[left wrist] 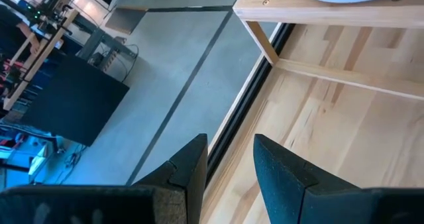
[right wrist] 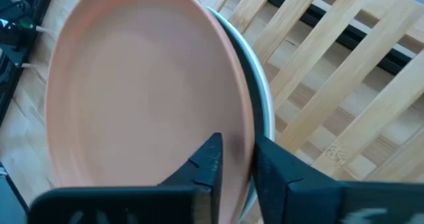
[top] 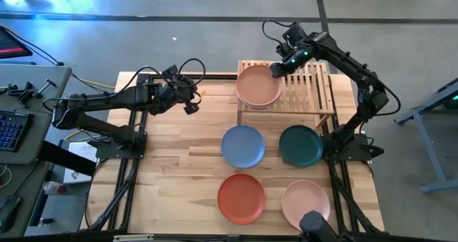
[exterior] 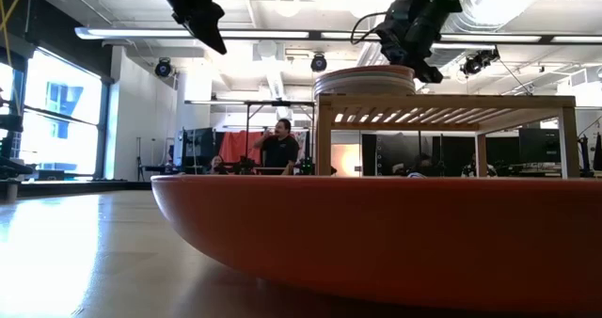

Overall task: Place and stack plates onto a shelf
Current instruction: Stack the light brown plate on top of the light blue, then put the green plate on the shelf

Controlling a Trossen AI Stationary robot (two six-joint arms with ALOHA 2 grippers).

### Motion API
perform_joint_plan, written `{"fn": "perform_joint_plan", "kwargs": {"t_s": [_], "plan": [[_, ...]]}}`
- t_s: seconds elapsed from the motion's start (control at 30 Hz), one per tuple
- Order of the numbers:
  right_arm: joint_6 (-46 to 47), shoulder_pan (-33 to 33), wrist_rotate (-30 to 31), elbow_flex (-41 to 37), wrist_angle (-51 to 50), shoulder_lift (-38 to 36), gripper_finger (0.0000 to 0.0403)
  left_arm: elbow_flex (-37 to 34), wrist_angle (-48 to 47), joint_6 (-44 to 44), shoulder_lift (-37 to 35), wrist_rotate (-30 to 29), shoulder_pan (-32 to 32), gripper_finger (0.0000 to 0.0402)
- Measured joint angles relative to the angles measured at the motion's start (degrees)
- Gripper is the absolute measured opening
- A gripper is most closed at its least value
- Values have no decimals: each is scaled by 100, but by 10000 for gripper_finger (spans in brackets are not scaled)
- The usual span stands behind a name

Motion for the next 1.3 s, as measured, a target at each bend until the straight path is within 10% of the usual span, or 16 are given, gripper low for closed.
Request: {"fn": "perform_joint_plan", "kwargs": {"t_s": [0.73,1.3], "plan": [[107,100,7,853,-344,-7,94,2,45,52,0,95,0,113],[615,1771,435,942,-1533,-72,94,2,-139,-1449,0,1131,0,113]]}}
